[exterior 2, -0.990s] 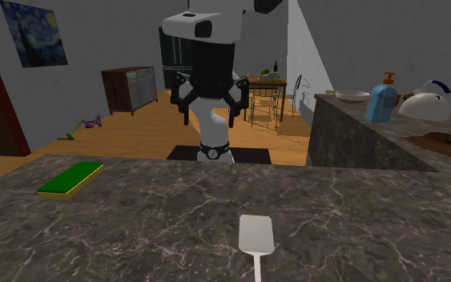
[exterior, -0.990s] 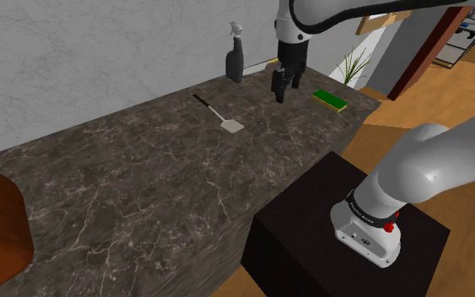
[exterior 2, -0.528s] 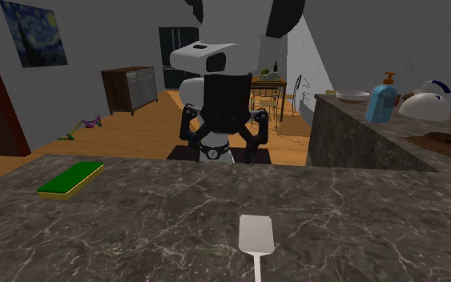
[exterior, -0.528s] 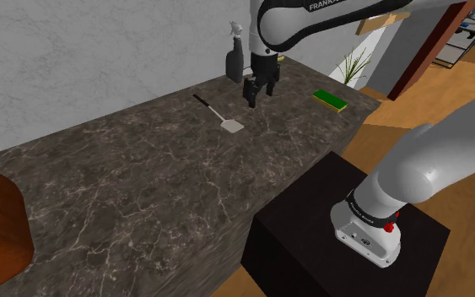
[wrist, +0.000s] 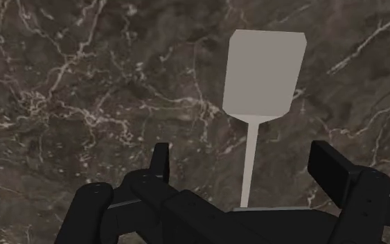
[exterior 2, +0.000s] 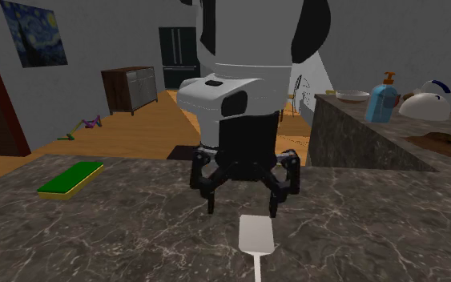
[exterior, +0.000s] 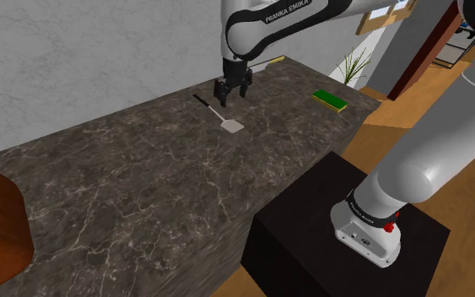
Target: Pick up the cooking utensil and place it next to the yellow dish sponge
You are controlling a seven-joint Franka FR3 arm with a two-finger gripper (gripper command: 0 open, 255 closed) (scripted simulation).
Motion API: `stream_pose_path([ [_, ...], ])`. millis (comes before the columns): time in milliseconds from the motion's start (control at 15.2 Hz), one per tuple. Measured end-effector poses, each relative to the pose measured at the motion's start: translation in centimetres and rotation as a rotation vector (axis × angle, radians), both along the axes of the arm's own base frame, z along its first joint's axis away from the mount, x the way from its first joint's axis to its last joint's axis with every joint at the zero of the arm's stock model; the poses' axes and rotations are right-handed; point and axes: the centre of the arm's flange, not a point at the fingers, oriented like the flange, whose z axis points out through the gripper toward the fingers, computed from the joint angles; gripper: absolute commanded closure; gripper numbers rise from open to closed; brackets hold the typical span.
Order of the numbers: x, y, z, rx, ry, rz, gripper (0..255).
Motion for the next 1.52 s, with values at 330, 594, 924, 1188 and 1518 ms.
stream_pose_path([
  [330,5.3,1.7,-2.2,0.024,-0.042,-0.043,0],
  [594,6.6,2.2,-3.8,0.03,-0.052,-0.054,0],
  [924,6.9,2.2,-6.4,0.031,-0.053,-0.055,0],
  [1188,6.9,2.2,-6.7,0.031,-0.053,-0.055,0],
  [1518,6.9,2.2,-6.8,0.031,-0.054,-0.055,255],
])
